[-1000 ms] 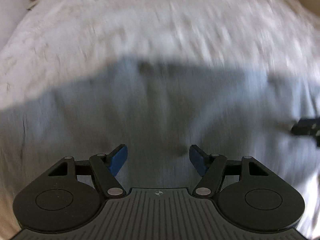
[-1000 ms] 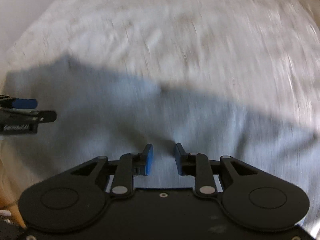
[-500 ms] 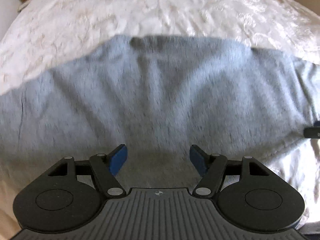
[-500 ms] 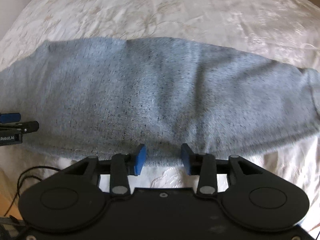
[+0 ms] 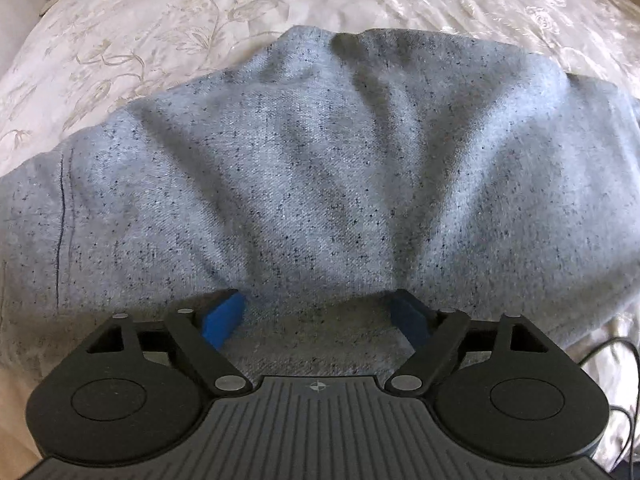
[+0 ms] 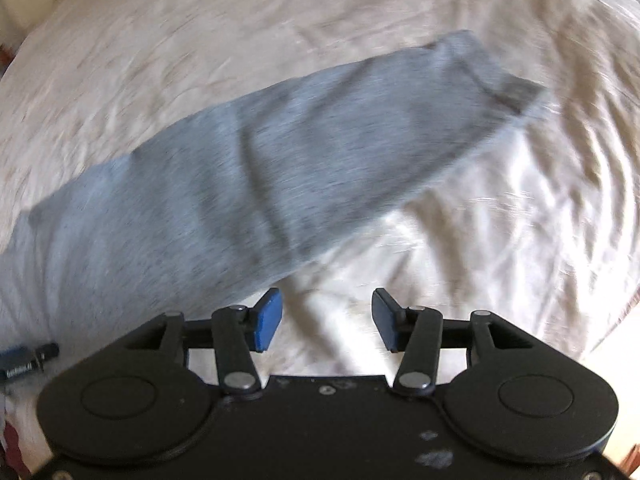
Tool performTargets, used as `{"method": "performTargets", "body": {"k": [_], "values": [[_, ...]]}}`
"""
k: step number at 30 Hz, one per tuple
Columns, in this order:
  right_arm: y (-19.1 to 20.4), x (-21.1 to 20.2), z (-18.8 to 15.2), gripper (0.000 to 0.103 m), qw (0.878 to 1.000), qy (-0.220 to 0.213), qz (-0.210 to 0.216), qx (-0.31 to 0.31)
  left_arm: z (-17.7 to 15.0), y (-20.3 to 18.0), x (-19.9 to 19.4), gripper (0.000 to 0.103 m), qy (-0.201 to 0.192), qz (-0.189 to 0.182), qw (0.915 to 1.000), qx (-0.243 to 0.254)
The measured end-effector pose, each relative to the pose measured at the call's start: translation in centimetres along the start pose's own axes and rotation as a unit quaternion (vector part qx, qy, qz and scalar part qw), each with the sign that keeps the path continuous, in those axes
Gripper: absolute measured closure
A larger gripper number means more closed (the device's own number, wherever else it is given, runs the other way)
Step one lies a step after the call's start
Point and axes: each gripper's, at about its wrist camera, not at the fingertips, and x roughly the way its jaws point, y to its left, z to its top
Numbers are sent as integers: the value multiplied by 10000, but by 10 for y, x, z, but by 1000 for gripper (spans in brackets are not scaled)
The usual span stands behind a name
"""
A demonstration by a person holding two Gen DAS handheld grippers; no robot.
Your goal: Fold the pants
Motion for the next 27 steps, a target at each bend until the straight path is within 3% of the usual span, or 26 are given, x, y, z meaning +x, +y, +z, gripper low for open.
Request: {"method": "performTargets", "body": {"k": [6,10,17,23,27], "values": [[-31,-3,20,47,9994,-179,-118,270,11,-6,-4,18,84,38,9991,-414],[-49,0,42,46,9993,-324,-76,177,14,-31,-25,20,-113,-52,9987,-491],[-94,3,84,42,9976,-608,54,-313,35,-136,-57,20,-438,-343,9980,-296],[-132,9,118,40,9944,-835,203,-608,63,-233,-55,20,-611,-522,9966,166],[-154,16,140,34,9918,-961,268,-803,77,-276,-43,20,-668,-418,9960,430]]}}
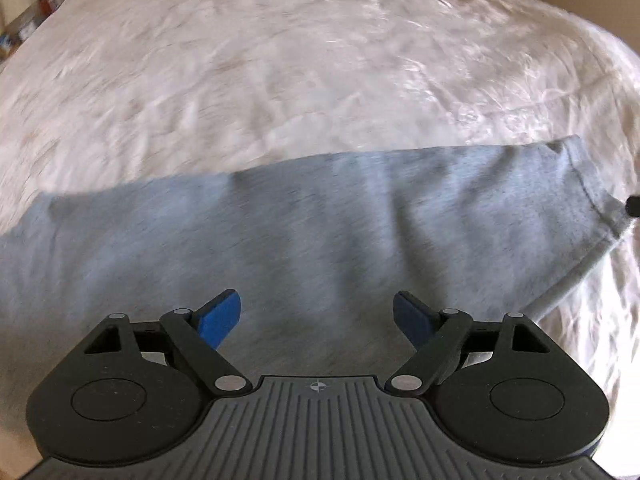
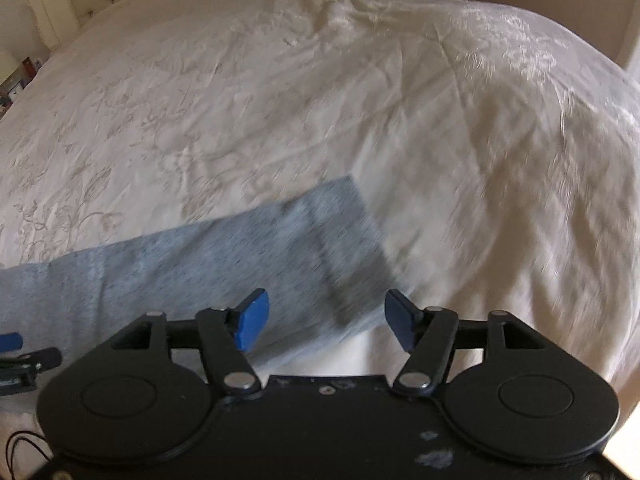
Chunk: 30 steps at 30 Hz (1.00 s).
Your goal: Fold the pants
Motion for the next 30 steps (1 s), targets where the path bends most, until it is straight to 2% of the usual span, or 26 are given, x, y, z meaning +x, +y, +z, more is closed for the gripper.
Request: {"method": "performTargets", "body": {"k": [5,10,19,23,25,27,30], "values": [[-32,14,18,28,9999,30,123,-12,9,-19,35,18,499,320,9981,168],[-55,39,30,25,9989,287,356,49,11,-12,49,16,767,350,9963,-147],[-78,96,36,23,9826,1118,1380,546,15,-10,62,10,923,485,9944,-197],[-76,113,37,12,9770,1221,1669,515,13,-8,60,4,972,507,9937,-252],[-75,122,37,10,9734,1265,1833,542,13,-7,60,2,1002,499,9933,-300],[-72,130,39,0,9706,1328,1935,542,14,-6,62,1,1030,492,9929,-330],[-68,139,41,0,9661,1339,2133,561,14,-5,65,0,1059,506,9925,-350]]}}
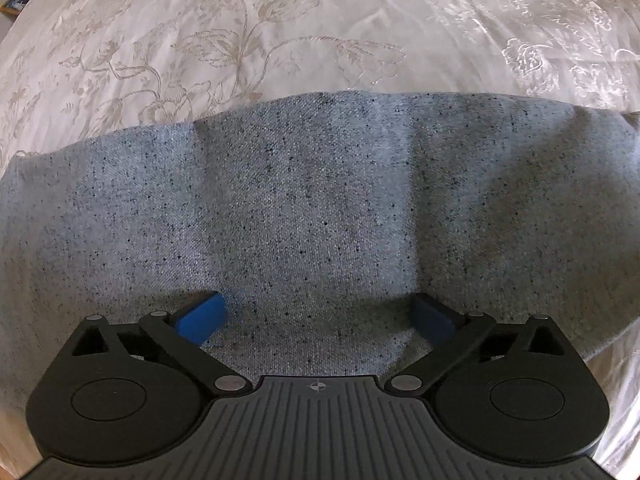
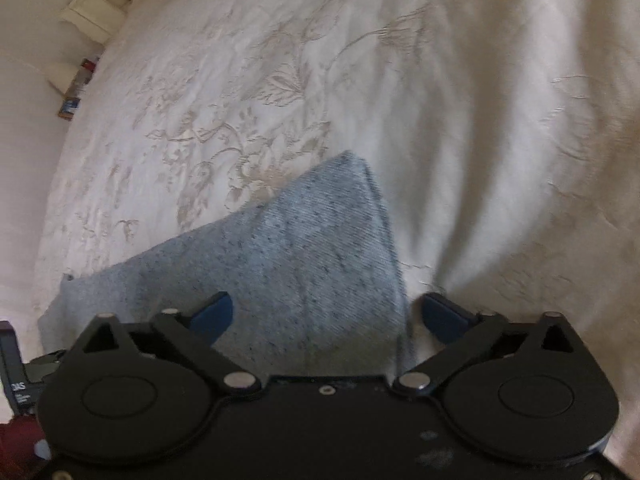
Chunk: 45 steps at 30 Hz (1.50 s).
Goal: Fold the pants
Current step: 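Grasp the sweatpants cuff with the right gripper and lift it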
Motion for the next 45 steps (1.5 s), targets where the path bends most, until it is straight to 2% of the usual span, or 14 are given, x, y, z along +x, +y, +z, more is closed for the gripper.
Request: {"method": "performTargets", "body": {"k": [8,10,11,12,13,15,20,22,29,33,36,41,45], "values": [[-6,6,3,0,9996,-30,247,91,-5,5,1,0,46,-92,9999,56],[-9,2,4,27,9996,-30,225,190,-4,7,-1,0,90,-112,9999,84],[-9,0,6,67,9995,-11,233,194,-2,7,-3,1,109,-118,9998,100],[-11,-2,7,86,9994,23,274,227,0,8,-7,2,92,-124,9998,110],[-13,-3,7,88,9986,90,405,336,3,8,-11,7,48,-123,9998,119],[-15,-12,6,89,9972,-22,564,484,9,8,-20,13,-93,-136,9997,158],[4,-37,10,90,9938,-345,954,460,40,10,-29,14,-472,57,9988,143],[15,-44,12,90,9929,-422,1037,396,53,10,-23,14,-478,92,9987,122],[37,-63,14,90,9901,-618,1188,420,85,-1,6,12,-366,231,9977,513],[47,-71,13,90,9907,-695,1097,417,85,2,-10,15,-657,276,9958,572],[55,-76,8,90,9908,-748,1056,404,76,19,-25,15,-852,90,9957,349],[84,-85,2,90,9905,-843,1016,394,47,58,-35,15,-855,-189,9962,-17],[132,-94,-8,90,9897,-964,1049,159,18,93,-43,15,-755,-358,9965,-91]]}}
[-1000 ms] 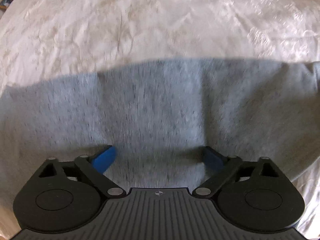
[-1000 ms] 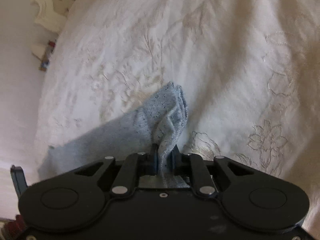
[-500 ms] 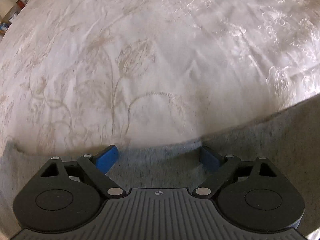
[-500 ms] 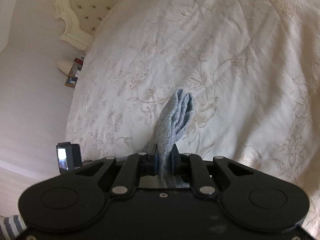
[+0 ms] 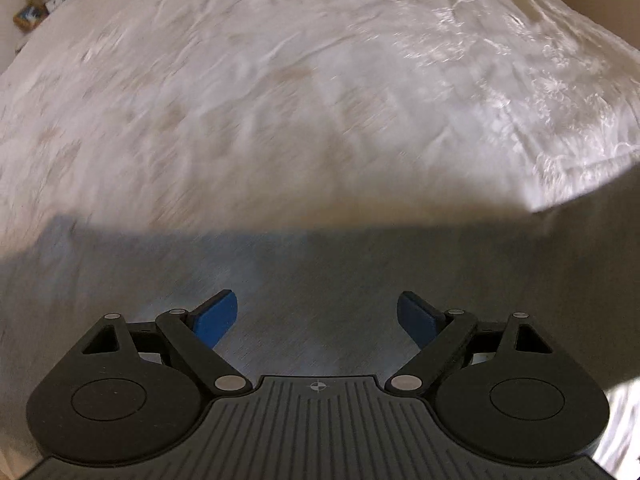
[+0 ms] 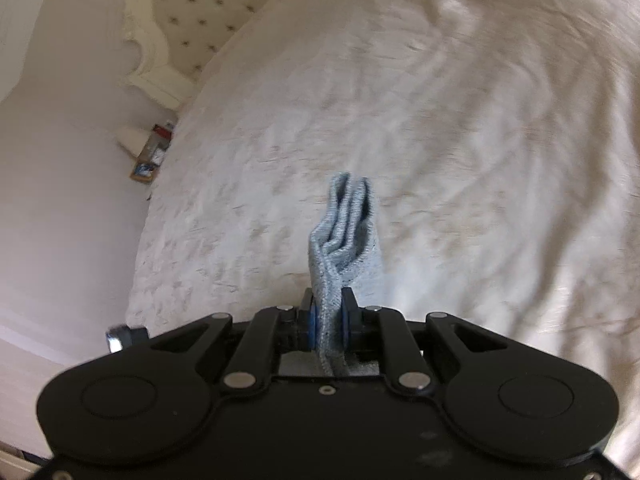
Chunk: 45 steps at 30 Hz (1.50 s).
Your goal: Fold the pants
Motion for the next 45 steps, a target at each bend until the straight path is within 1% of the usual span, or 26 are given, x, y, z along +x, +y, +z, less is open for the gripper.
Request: {"method": "performTargets", "body": {"k": [3,6,7,8,10,12,13,16,17,20,21,23,24,25,27,28,31,33,34,37,40,45], "values": [[48,7,-14,90,9998,-58,99,-147,-16,31,-10,15,71,-117,9999,53],[100,26,-35,91,9993,-27,263,-247,-28,63,-17,15,70,-155,9998,89],[116,35,-44,92,9991,-6,301,-306,-32,74,-20,15,65,-164,9998,88],[132,47,-54,97,9987,32,352,-369,-36,86,-23,15,62,-163,9998,88],[159,75,-75,98,9980,184,461,-400,-43,110,-26,16,57,-142,9999,53],[180,107,-98,98,9971,399,468,-455,-49,133,-29,16,84,-134,9999,-13],[191,126,-111,98,9963,542,345,-578,-52,144,-29,16,103,-120,9999,-46],[213,163,-146,97,9925,884,-66,-847,-58,173,-33,16,108,-163,9997,-174],[215,167,-155,95,9913,940,-175,-907,-59,181,-34,16,107,-220,9994,-232],[219,167,-173,84,9897,910,-549,-958,-57,194,-32,16,90,-458,9983,-342],[216,165,-174,81,9893,882,-672,-946,-55,192,-30,16,84,-563,9978,-341],[211,156,-180,80,9877,817,-934,-952,-50,185,-27,16,66,-945,9950,-311],[204,150,-181,77,9866,775,-1078,-948,-48,183,-27,16,50,-1113,9933,-298],[199,146,-181,76,9852,732,-1226,-943,-45,176,-26,16,25,-1273,9915,-271],[188,138,-180,68,9828,643,-1458,-937,-37,157,-27,16,-74,-1549,9878,-148],[183,132,-178,68,9815,583,-1578,-913,-32,145,-27,15,-128,-1710,9852,-59],[167,116,-176,65,9802,429,-1770,-777,-23,112,-23,14,-114,-2137,9767,143],[157,104,-174,60,9811,332,-1794,-646,-20,93,-18,12,-35,-2337,9721,214],[154,104,-173,60,9814,297,-1799,-594,-20,85,-17,11,-24,-2425,9699,235],[142,99,-170,60,9824,273,-1787,-464,-19,60,-9,11,-29,-2518,9674,261],[133,90,-167,60,9834,319,-1721,-474,-22,47,1,11,44,-2479,9687,132],[120,89,-160,58,9849,413,-1582,-573,-26,39,26,9,327,-2309,9722,-222]]}}
